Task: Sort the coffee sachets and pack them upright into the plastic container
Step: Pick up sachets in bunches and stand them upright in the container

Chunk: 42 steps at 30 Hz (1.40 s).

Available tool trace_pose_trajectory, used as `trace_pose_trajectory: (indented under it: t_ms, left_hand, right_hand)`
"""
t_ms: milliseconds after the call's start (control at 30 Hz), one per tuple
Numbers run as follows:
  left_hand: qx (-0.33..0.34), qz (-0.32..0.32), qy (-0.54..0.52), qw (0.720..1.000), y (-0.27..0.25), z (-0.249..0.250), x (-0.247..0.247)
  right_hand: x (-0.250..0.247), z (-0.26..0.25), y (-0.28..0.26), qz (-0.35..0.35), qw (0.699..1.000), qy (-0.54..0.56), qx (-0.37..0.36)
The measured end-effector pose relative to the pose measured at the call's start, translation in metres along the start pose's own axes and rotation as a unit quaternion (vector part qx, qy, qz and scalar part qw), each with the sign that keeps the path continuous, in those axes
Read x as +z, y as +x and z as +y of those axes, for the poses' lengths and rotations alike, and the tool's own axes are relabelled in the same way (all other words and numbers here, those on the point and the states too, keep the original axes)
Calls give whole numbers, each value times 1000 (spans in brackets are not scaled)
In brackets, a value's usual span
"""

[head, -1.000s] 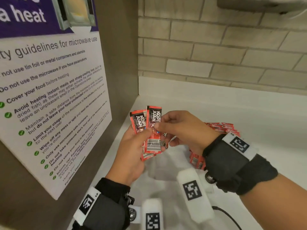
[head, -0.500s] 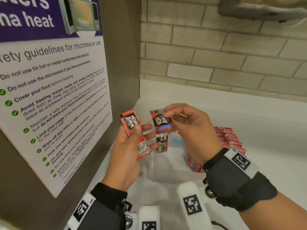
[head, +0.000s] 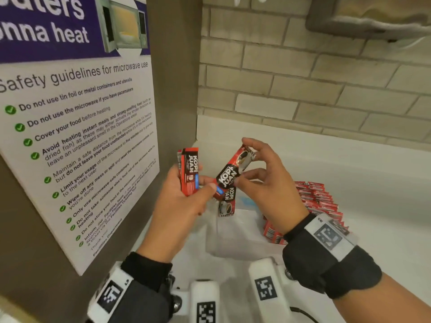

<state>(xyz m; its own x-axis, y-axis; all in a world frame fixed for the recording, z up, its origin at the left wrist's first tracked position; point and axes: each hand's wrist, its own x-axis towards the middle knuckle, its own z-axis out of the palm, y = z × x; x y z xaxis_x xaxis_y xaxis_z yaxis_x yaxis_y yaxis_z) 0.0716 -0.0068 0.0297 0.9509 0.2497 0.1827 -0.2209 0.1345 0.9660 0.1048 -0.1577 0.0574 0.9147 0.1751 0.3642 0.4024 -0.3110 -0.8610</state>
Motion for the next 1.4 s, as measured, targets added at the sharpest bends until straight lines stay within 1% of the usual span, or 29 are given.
trace_pose_trajectory:
  t_ms: [33, 67, 133, 200, 233, 267, 300, 333, 400, 433, 500, 567, 633, 800, 900, 1033, 1100, 1267, 1400]
  left_hand:
    - [30, 6, 60, 998, 4, 3, -5]
    - [60, 6, 122, 991, 8, 6, -10]
    - [109, -16, 220, 969, 14, 15, -15]
    - [144, -47, 267, 952, 18, 24, -14]
    - [158, -61, 277, 946, 17, 27, -11]
    - [171, -72, 278, 943, 16, 30, -7]
    - [181, -74, 268, 943, 15, 31, -3]
    - [183, -65, 246, 950, 14, 31, -1]
    - [160, -29, 180, 970, 15, 22, -2]
    - [137, -14, 149, 979, 16, 16, -3]
    - [72, -8, 119, 990, 17, -1, -6]
    - [6, -30, 124, 992, 14, -17, -6]
    - [-38, -53, 121, 990, 9, -31, -3]
    - [-102, -70, 121, 985, 0, -50, 0]
    - [-126, -80, 116, 982, -3, -55, 0]
    - [-135, -89, 128, 979, -4, -57, -1]
    - [-140, -94, 125, 978, -4, -58, -1]
    - [-154, -104, 115, 976, -3, -57, 3]
    - [-154, -112, 99, 977, -4, -55, 2]
  right_hand:
    - [-2, 0, 0, 3, 999, -46, 0]
    - [-4, -1, 0, 12, 995, -101, -16]
    - [-10, -7, 2, 13, 971, -229, -72]
    - [-12, -16, 6, -46, 935, -336, -99]
    - [-11, -19, 7, -79, 928, -350, -100]
    - [-10, -20, 8, -104, 930, -339, -96]
    - [-10, -18, 9, -115, 938, -315, -83]
    - [-9, -16, 9, -112, 949, -290, -61]
    - [-9, -7, 10, -89, 958, -272, -8]
    - [-9, -1, 11, -85, 957, -279, 18]
    - [-6, 11, 12, -92, 954, -275, 76]
    - [-1, 24, 15, -99, 959, -221, 148]
    - [3, 35, 19, -95, 957, -174, 210]
    - [17, 42, 25, -134, 937, -116, 301]
    - [23, 46, 28, -138, 929, -145, 311]
    - [25, 51, 26, -124, 925, -186, 307]
    - [26, 55, 25, -132, 923, -202, 300]
    - [30, 62, 23, -168, 910, -221, 309]
    - [30, 65, 22, -170, 907, -239, 303]
